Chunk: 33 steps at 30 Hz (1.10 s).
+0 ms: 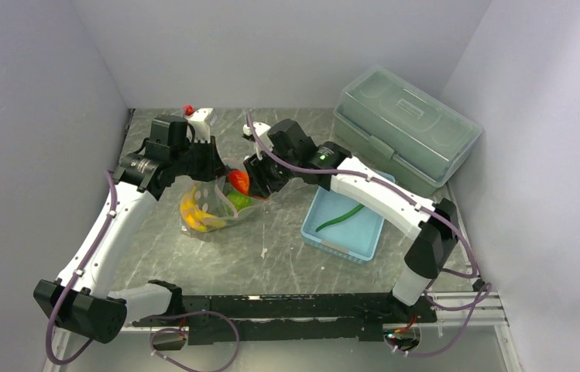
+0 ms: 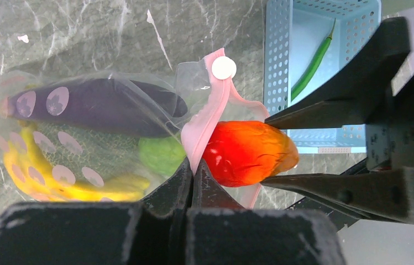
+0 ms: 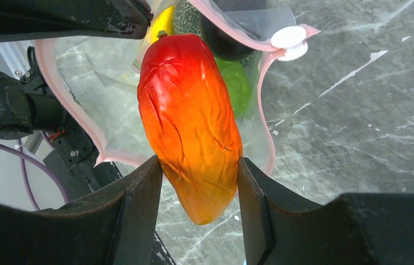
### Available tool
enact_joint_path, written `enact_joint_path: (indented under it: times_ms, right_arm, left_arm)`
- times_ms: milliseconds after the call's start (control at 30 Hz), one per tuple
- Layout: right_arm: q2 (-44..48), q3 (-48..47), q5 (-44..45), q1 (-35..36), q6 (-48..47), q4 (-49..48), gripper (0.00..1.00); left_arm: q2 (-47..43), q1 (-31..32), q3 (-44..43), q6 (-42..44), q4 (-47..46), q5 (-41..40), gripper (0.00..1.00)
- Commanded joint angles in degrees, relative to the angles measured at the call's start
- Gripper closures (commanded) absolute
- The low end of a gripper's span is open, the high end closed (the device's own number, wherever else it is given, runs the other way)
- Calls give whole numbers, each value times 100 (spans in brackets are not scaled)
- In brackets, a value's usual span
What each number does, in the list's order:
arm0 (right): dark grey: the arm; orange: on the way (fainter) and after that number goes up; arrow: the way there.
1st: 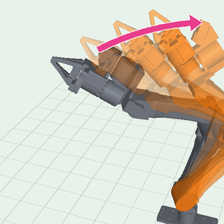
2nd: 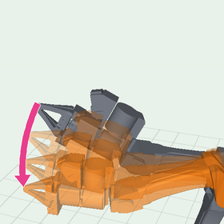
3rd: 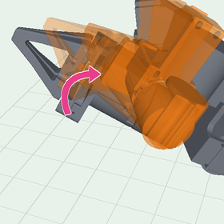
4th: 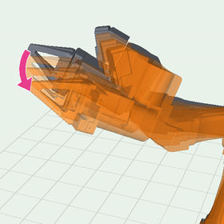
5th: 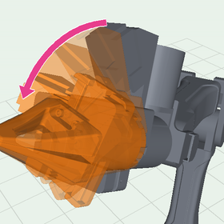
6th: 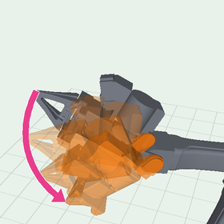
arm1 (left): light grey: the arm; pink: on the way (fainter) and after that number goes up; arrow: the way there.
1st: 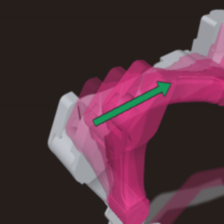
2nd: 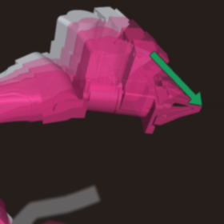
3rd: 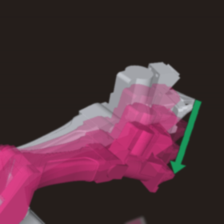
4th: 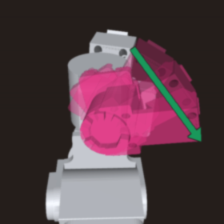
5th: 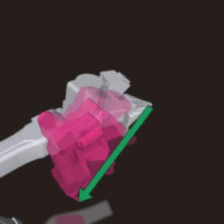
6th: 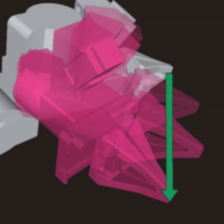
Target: Place the food in the zip-top bag and seal the zipper
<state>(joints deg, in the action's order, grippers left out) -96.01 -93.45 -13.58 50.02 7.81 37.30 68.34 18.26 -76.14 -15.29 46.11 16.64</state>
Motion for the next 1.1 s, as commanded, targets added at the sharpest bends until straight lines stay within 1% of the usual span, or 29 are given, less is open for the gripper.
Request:
enact_joint_path:
  times_ms: [0,233,533,800,833,1067]
  right_arm:
    - [-163,-424,-208,33,-118,-56,81]
    - [-573,-717,-369,56,-116,-34,81]
    - [-977,-824,-587,142,45,-288,81]
    - [-1275,-901,-622,286,391,-572,76]
    - [-1298,-898,-627,308,430,-607,74]
    - [-1244,-808,-435,364,512,-730,47]
  left_arm:
    - [-180,28,11,43,-250,102,100]
    - [-174,28,9,43,-252,107,100]
    - [-145,28,4,35,-251,102,100]
    - [-145,28,-1,32,-239,85,100]
    - [-145,28,5,34,-242,85,100]
    - [-154,28,9,34,-238,58,100]
